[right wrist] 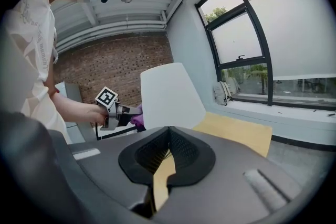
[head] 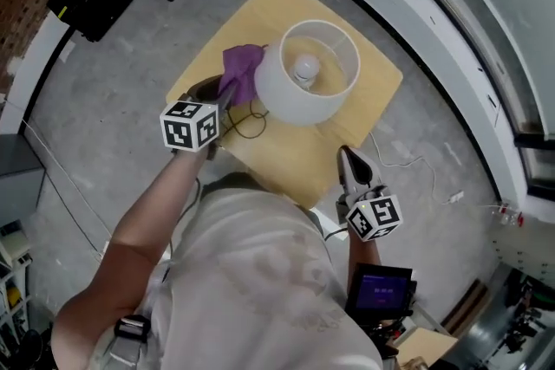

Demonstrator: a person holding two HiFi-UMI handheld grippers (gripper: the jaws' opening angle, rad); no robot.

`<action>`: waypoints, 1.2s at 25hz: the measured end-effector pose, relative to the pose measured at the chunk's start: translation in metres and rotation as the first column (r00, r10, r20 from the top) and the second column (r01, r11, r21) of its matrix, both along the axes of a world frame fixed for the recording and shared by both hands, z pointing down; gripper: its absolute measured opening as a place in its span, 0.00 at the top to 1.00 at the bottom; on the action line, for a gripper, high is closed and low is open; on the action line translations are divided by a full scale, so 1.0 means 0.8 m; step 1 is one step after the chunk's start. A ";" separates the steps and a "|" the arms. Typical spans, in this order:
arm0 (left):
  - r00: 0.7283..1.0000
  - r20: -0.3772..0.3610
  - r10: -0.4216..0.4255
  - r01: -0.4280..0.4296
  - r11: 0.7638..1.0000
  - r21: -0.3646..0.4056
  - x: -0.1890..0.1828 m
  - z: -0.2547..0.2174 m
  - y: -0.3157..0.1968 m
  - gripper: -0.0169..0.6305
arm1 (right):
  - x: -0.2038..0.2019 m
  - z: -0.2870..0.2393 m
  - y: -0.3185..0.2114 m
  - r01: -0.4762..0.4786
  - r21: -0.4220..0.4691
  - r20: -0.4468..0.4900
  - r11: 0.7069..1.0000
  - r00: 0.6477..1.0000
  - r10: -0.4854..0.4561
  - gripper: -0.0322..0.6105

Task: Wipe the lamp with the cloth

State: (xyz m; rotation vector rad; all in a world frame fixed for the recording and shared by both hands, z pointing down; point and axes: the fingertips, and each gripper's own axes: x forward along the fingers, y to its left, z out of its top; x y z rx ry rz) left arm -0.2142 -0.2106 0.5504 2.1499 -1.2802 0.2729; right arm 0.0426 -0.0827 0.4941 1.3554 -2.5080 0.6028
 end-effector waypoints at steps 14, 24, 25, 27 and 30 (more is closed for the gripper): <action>0.959 -0.007 0.282 -0.257 0.884 0.390 0.030 -0.204 -0.064 0.83 | -0.037 -0.010 0.010 -0.049 0.006 -0.019 0.999 0.999 0.049 0.93; 0.877 0.112 0.467 -0.475 0.810 0.343 0.065 -0.161 -0.077 0.83 | -0.025 -0.004 0.032 -0.151 -0.016 -0.035 0.988 0.988 0.150 0.93; 0.868 0.121 0.481 -0.492 0.806 0.330 0.065 -0.155 -0.079 0.83 | -0.022 -0.003 0.034 -0.163 -0.015 -0.032 0.986 0.986 0.163 0.93; 0.849 0.156 0.505 -0.528 0.795 0.298 0.065 -0.137 -0.082 0.83 | -0.016 -0.002 0.039 -0.186 -0.015 -0.032 0.982 0.982 0.185 0.93; 0.822 0.211 0.529 -0.568 0.785 0.246 0.064 -0.102 -0.085 0.83 | -0.013 -0.001 0.045 -0.200 -0.019 -0.044 0.980 0.979 0.199 0.93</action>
